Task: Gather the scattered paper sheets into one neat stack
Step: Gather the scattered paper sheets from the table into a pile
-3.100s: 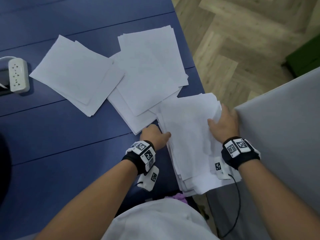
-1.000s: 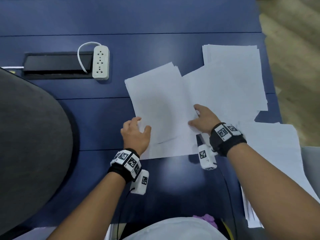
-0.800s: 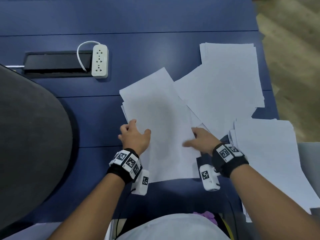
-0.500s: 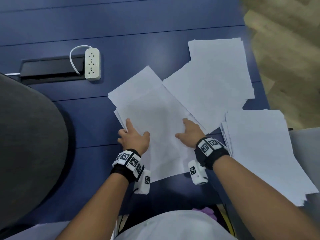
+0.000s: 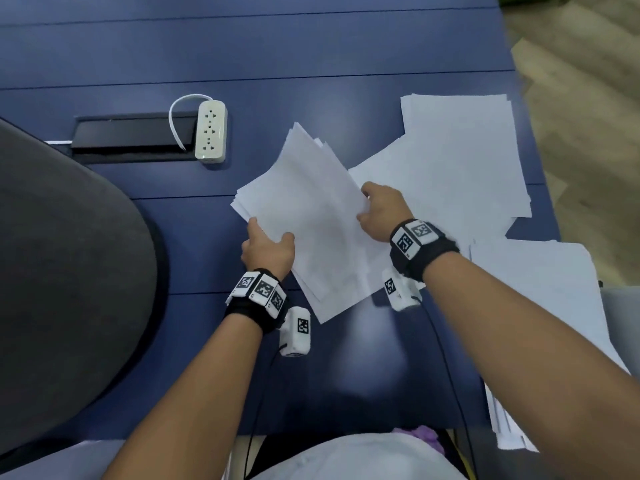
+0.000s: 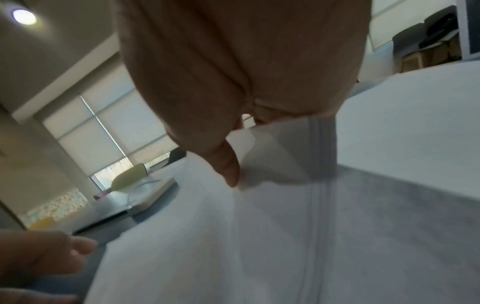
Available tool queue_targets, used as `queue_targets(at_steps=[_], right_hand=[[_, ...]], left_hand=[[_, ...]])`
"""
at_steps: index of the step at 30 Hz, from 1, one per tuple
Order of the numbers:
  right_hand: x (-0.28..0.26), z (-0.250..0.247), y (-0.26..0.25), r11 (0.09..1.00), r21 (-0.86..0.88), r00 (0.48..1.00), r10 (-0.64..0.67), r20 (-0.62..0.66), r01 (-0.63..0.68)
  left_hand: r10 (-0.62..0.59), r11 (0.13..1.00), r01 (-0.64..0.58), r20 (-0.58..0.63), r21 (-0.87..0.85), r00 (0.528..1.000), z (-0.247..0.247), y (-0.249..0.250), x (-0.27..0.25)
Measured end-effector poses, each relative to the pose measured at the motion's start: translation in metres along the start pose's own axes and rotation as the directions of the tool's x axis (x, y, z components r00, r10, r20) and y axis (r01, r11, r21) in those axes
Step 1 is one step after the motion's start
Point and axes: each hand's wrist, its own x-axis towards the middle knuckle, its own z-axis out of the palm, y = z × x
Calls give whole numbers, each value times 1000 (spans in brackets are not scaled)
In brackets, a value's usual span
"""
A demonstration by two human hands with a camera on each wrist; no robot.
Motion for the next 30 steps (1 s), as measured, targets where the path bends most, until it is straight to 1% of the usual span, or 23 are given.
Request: queue_targets(at_steps=[2, 4, 6, 8, 10, 14, 17, 19, 21, 23, 24, 27, 30], right_hand=[[12, 8, -4, 991, -112, 995, 77, 65, -69], [17, 19, -9, 976, -197, 989, 114, 99, -93], [16, 32, -16, 961, -268, 995, 83, 63, -63], [6, 47, -22, 933, -361, 999, 6, 33, 6], [-5, 63, -24, 910, -409, 998, -60, 30, 67], [-17, 75, -21, 936, -334, 994, -109, 31, 113], [-23, 74, -22, 928, -328, 984, -157, 84, 176], [-29, 76, -20, 922, -323, 976, -187, 112, 213], [-32, 74, -17, 952, -255, 985, -155, 74, 169], [-31, 71, -15, 986, -149, 997, -78, -19, 75], [-31, 70, -14, 992, -123, 999, -40, -34, 35], [-32, 73, -16, 994, -103, 1000, 21, 5, -21], [-42, 80, -16, 994, -24, 993, 106, 45, -105]], left_hand=[[-7, 1000, 7, 22, 17, 1000, 1, 4, 5], [-6, 999, 4, 45, 42, 999, 3, 6, 8], [-9, 998, 6, 60, 60, 998, 4, 8, 11], [-19, 997, 14, 68, 71, 998, 4, 4, 12], [-41, 996, 37, 61, 77, 997, 3, -4, 12], [-53, 998, 53, 2, 20, 999, -2, -17, 5], [-70, 997, 71, -26, 17, 997, -8, -25, 2], [-107, 993, 109, -41, 43, 993, -14, -33, 0], [-133, 984, 139, -53, 115, 990, -21, -40, -4], [-142, 963, 147, -39, 224, 989, -24, -42, -10], [-147, 952, 147, -20, 267, 989, -25, -41, -13], [-160, 939, 143, 31, 314, 987, -20, -32, -19], [-173, 944, 157, 30, 289, 984, -13, -25, -24]])
